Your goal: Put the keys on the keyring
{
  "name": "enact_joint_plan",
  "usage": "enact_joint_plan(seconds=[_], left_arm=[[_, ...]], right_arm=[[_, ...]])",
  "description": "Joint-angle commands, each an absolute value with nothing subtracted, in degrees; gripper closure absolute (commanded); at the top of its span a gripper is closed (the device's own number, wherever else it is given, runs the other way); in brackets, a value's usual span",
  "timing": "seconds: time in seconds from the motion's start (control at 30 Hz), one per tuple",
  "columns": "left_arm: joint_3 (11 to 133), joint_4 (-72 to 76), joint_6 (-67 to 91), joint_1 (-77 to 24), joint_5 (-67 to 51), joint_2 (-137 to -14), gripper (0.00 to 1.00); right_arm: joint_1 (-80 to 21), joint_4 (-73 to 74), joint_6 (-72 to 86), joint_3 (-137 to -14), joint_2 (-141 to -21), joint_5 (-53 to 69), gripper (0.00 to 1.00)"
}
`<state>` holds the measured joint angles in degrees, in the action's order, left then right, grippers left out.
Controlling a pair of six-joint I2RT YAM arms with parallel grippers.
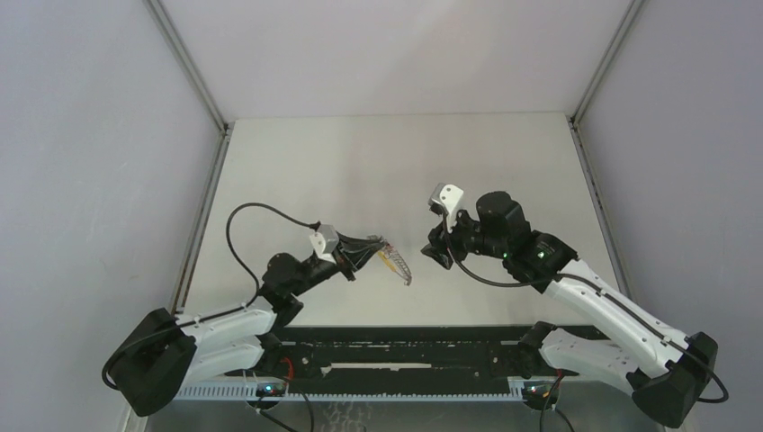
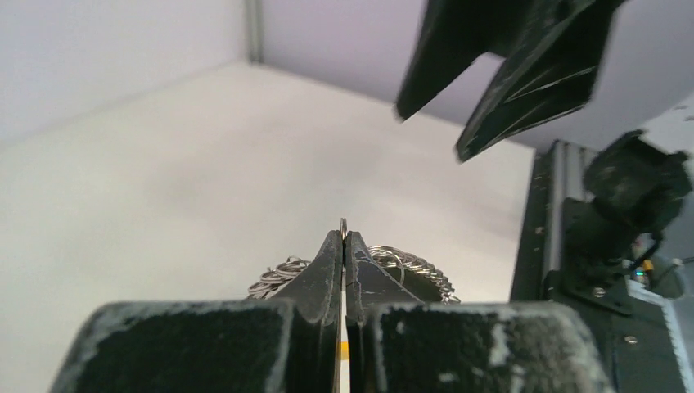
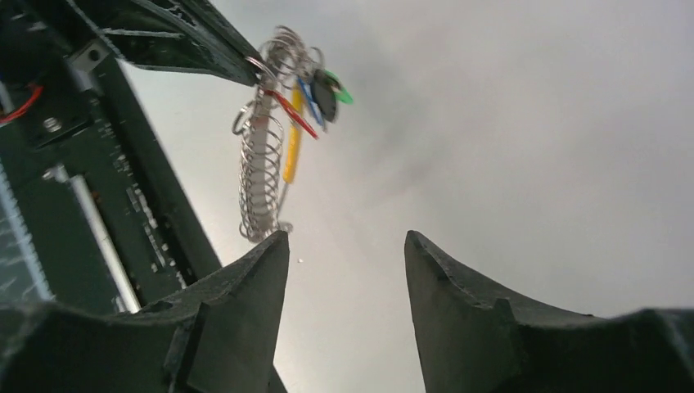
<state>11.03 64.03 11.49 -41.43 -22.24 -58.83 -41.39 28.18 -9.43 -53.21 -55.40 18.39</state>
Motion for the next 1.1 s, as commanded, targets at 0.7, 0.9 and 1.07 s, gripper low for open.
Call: enact_joint_plan(seconds=[0.7, 0.9, 1.07], left_arm=[[36.5, 29.9, 19.0, -35.7, -3.2, -87.0, 0.92], [44.9, 28.7, 19.9, -33.9, -4.6, -95.5, 0.77], [43.8, 25.5, 19.7, -33.2, -1.6, -89.5, 0.57]], right_arm=[[-37.7, 15.4, 13.6, -36.6, -34.3, -6.3, 0.20], [-36.5, 18.1, 15.5, -35.6, -28.9, -8.2, 0.18], [-36.0, 20.0, 17.0, -35.6, -25.5, -10.1, 0.02]])
